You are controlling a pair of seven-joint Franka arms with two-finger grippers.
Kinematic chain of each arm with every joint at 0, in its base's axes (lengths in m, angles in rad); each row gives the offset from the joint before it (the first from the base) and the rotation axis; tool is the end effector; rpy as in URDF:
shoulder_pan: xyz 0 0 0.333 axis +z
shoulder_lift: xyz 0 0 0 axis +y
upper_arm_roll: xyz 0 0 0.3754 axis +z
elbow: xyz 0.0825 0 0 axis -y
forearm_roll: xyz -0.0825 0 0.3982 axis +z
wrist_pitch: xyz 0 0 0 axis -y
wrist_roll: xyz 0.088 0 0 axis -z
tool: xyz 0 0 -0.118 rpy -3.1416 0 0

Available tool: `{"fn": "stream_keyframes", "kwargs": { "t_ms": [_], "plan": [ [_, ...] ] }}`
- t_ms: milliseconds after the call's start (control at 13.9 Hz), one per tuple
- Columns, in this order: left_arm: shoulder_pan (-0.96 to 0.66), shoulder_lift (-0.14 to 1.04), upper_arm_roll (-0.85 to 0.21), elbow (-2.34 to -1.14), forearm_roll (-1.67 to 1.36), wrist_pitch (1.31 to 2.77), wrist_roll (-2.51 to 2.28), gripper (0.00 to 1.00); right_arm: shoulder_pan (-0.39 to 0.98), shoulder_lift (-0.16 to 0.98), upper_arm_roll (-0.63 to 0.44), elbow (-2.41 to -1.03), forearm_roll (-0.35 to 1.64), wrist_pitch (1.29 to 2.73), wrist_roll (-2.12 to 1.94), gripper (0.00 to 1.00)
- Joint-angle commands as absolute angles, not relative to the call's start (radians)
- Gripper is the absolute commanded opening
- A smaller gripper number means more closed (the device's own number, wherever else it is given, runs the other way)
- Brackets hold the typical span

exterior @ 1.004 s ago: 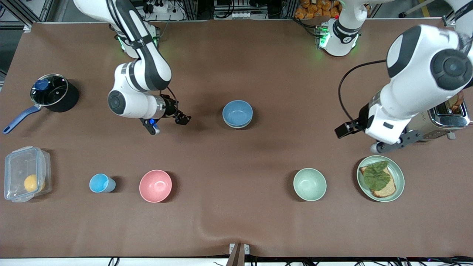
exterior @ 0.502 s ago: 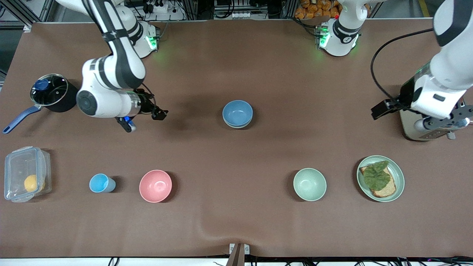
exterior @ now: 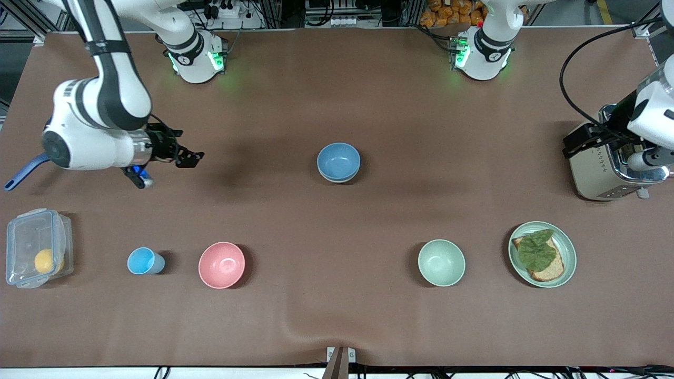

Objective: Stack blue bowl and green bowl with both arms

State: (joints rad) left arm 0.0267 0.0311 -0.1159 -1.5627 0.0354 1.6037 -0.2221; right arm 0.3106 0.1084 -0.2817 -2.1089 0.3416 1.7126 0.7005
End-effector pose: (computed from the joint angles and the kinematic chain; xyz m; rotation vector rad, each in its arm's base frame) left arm 0.5814 -0.0467 0.6620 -3.1049 -0.2052 -0.0232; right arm 0.5122 0.0521 0.3833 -2.6896 1.1581 0.8484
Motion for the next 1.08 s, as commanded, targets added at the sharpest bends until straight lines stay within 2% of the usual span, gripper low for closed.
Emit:
{"fn": "stream_keyframes", "kwargs": {
  "t_ms": [0,287,717,1004],
  "plan": [
    [-0.023,-0.008,-0.087,-1.589,0.029,1.597,-0.195,1.0,0.157,0.078,-0.152,-2.054,0.244,1.642,0.696,1.0],
    [-0.031,0.0,-0.1,-1.583,0.008,1.598,-0.19,1.0,0.074,0.081,-0.124,-1.875,0.195,1.465,0.664,1.0],
    [-0.038,-0.002,-0.124,-1.582,-0.003,1.597,-0.187,1.0,0.084,0.041,-0.124,-1.674,0.196,1.41,0.483,1.0],
    [-0.025,0.002,-0.112,-1.553,-0.003,1.594,-0.045,1.0,0.094,-0.026,-0.106,-1.64,0.19,1.359,0.471,1.0]
  ]
}}
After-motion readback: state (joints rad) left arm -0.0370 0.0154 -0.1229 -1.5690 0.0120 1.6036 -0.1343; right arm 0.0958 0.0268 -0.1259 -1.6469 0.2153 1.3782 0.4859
